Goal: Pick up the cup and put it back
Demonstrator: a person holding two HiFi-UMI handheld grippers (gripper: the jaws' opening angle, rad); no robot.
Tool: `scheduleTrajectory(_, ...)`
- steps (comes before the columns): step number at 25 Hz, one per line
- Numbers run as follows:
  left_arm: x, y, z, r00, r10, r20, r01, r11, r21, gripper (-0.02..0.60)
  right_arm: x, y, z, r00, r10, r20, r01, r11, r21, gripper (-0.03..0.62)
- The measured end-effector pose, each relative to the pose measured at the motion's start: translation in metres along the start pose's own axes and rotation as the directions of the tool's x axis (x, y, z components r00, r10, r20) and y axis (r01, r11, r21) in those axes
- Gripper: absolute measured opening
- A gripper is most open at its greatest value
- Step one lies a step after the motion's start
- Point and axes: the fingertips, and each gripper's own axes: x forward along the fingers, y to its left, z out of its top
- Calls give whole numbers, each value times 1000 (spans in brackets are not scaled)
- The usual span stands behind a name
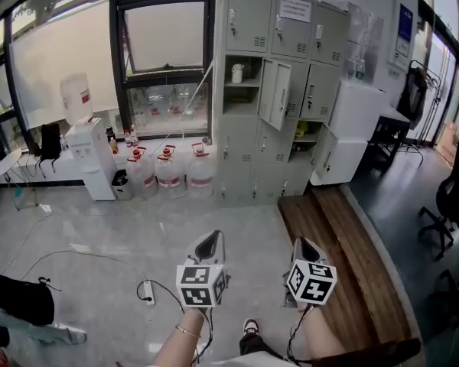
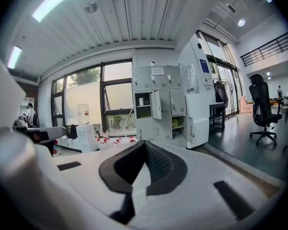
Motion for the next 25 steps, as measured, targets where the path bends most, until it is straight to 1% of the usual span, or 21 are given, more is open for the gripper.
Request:
scheduleTrajectory(3,10,14,-3,1000,15,-5,-15,1000,-14,11,18,1,2,1000,5,-6,-5,1000,-9,-8)
scheduleTrajectory(5,21,22,-3,1000,30,-5,-30,999,-29,11,30,1,11,1000,13,4,-13,1000,-25,-8)
scheduleTrajectory(8,45,26,-5,999,39,0,-39,998,-41,11,55,-7,22,1000,20,17,-19,999,-41,-8)
scheduleTrajectory(11,74,31,-11,999,50,-8,-50,998,-46,11,85,-18,25,1000,26,16,-26,999,-25,-8)
scheduleTrajectory(15,125,34,-5,998,65,-12,-65,997,-38,11,136,-34,37,999,49,6,-49,998,-27,-8)
scheduleTrajectory(19,185,27,5,998,70,-4,-70,997,-20,11,189,-64,59,998,57,18,-57,998,-23,-8)
scheduleTrajectory(22,225,21,14,997,68,24,-68,998,-3,11,227,-90,73,998,54,33,-54,999,1,-8)
scheduleTrajectory(25,260,18,18,997,72,20,-73,997,15,11,257,-113,78,998,53,31,-54,998,37,-8)
